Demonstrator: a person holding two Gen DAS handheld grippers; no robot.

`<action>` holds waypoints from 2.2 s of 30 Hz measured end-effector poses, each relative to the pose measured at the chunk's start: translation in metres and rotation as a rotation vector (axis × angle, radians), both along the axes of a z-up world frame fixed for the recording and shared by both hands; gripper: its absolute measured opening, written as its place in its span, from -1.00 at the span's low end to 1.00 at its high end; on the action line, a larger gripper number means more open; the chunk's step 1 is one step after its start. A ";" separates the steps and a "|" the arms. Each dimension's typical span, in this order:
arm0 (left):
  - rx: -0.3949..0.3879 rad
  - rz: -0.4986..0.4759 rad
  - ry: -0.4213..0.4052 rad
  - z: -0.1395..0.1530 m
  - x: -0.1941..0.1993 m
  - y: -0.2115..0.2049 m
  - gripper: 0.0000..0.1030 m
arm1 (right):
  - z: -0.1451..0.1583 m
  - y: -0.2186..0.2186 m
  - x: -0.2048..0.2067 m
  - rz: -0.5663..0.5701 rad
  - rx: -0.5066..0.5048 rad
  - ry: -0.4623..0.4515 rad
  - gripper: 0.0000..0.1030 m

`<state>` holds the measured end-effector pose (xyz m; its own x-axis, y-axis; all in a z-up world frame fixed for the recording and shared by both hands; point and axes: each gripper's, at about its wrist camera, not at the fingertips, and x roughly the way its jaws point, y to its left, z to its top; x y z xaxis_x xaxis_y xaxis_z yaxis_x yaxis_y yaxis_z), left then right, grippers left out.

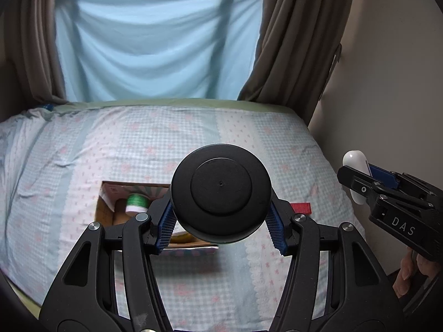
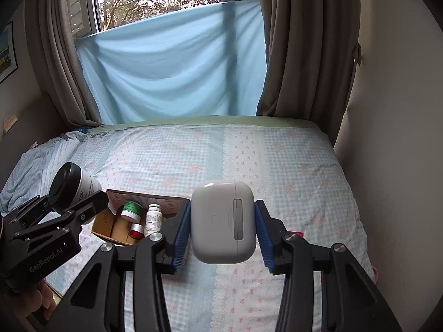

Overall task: Organize rigid objects
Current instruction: 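Carry the jar and earbud case into the cardboard box and release both, then lift both tools out of the box toward the green jar and red box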

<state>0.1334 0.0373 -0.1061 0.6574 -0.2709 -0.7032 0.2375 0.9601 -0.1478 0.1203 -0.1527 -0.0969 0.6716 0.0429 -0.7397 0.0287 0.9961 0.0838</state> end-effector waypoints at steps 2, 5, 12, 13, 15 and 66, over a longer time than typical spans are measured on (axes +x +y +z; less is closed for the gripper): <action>0.018 -0.006 -0.005 0.001 0.004 0.028 0.03 | 0.002 0.026 0.007 0.003 0.004 0.005 -0.21; 0.030 -0.007 0.003 -0.003 0.014 0.071 0.03 | -0.002 0.064 0.020 -0.003 0.011 0.019 -0.21; 0.060 0.015 0.065 -0.030 0.052 0.150 0.03 | -0.022 0.131 0.056 0.001 0.062 0.076 -0.21; 0.061 0.019 0.077 -0.036 0.058 0.157 0.03 | -0.026 0.139 0.061 0.007 0.061 0.086 -0.21; 0.061 0.028 0.104 -0.049 0.070 0.170 0.03 | -0.035 0.154 0.072 0.024 0.057 0.111 -0.21; 0.210 -0.086 0.624 -0.290 0.159 0.153 1.00 | -0.292 0.206 0.233 0.204 0.225 0.639 1.00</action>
<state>0.2927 0.1906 -0.3959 0.0922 -0.1197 -0.9885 0.2449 0.9650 -0.0940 0.3533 0.0532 -0.3894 0.0710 0.3201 -0.9447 -0.0442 0.9472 0.3176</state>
